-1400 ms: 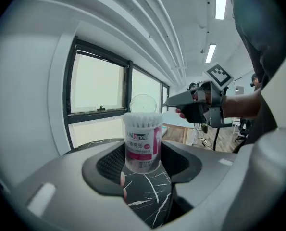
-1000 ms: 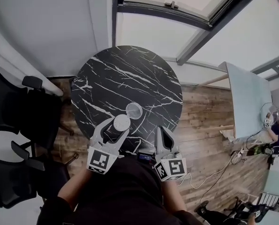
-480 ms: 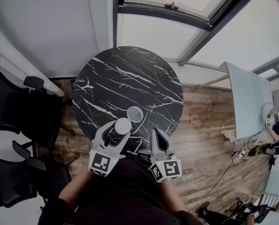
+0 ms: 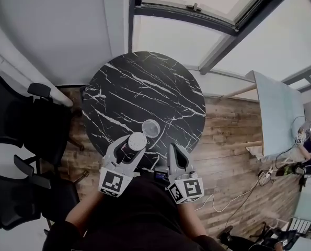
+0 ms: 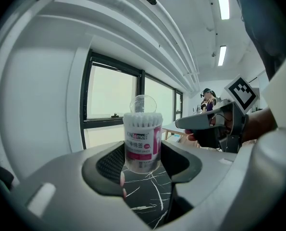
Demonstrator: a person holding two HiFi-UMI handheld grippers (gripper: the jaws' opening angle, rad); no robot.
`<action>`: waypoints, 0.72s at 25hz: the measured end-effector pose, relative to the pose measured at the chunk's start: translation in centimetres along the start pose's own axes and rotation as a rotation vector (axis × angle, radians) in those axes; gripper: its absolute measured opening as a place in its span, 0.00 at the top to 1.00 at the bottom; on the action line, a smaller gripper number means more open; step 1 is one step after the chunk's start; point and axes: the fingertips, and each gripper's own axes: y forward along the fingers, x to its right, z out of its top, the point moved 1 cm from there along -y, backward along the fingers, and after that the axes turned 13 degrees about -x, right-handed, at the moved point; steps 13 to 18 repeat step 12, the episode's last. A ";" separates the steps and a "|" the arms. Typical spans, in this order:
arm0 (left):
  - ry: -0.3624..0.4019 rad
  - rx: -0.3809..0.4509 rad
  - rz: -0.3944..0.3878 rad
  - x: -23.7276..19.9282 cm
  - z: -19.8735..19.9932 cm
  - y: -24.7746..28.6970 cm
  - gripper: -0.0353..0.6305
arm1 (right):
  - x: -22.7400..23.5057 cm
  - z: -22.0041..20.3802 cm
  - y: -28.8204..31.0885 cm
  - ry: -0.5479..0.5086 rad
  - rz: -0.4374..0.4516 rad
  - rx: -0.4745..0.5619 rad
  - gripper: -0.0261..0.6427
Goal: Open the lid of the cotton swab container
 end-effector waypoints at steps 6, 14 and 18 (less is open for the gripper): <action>-0.001 0.001 0.001 -0.1 -0.1 -0.1 0.59 | 0.2 0.2 -0.1 0.003 -0.011 0.001 0.97; -0.006 0.001 -0.001 0.0 0.1 -0.1 0.59 | 0.4 0.0 -0.1 0.013 -0.006 -0.003 0.97; -0.006 0.001 -0.001 0.0 0.1 -0.1 0.59 | 0.4 0.0 -0.1 0.013 -0.006 -0.003 0.97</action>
